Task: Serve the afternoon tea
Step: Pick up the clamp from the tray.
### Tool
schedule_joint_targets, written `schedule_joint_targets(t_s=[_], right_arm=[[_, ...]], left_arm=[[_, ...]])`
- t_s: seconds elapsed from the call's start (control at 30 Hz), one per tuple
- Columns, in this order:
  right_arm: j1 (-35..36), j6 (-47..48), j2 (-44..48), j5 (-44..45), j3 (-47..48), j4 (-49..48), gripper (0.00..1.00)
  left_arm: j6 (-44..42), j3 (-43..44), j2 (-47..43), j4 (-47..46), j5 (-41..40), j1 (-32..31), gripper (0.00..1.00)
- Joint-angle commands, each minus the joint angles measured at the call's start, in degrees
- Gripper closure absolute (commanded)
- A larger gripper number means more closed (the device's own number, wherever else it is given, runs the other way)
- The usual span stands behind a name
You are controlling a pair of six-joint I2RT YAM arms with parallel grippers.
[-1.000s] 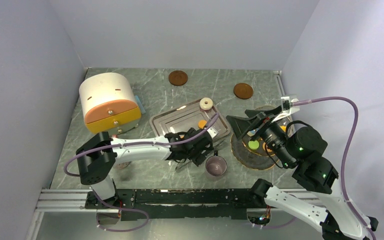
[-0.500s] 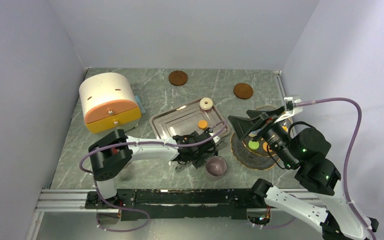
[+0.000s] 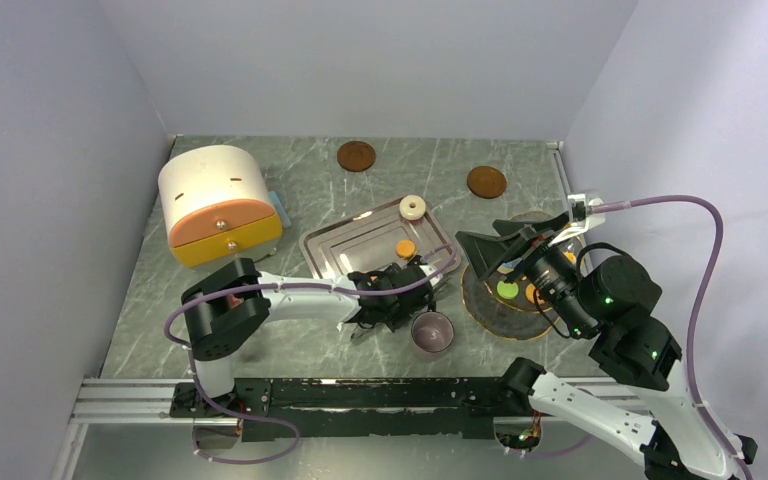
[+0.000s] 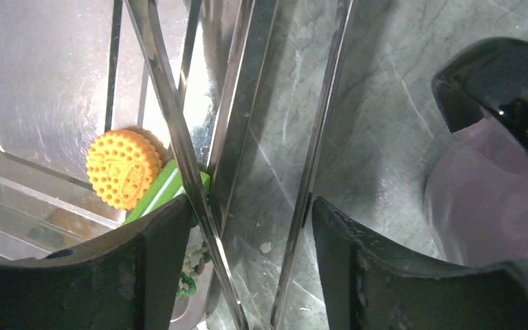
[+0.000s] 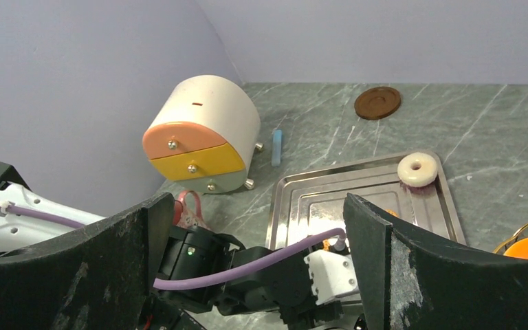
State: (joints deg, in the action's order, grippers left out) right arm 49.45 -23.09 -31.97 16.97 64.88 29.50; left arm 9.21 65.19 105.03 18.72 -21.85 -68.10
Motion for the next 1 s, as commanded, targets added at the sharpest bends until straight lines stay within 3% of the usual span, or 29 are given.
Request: schedule_joint_targets(t_s=[0.0,0.23,0.8,0.97], right_arm=[[-0.01,0.59,0.1,0.03,0.46,-0.48,0.02],[-0.01,0.3,0.41,0.03,0.58,-0.37,0.02],[-0.04,-0.63,0.61,-0.63,0.36,-0.14,0.02],[0.03,-0.91,0.33,-0.96,-0.41,-0.97,0.02]], left_arm=[[-1.25,-0.34,0.59,-2.5,-2.26,-0.45,0.35],[-0.66,1.05,-0.3,0.07,-3.39,-1.1,0.42],[6.1,0.94,-10.38,8.73,-5.05,-0.86,0.43],[8.1,1.5,-13.25,11.54,-2.31,0.17,0.44]])
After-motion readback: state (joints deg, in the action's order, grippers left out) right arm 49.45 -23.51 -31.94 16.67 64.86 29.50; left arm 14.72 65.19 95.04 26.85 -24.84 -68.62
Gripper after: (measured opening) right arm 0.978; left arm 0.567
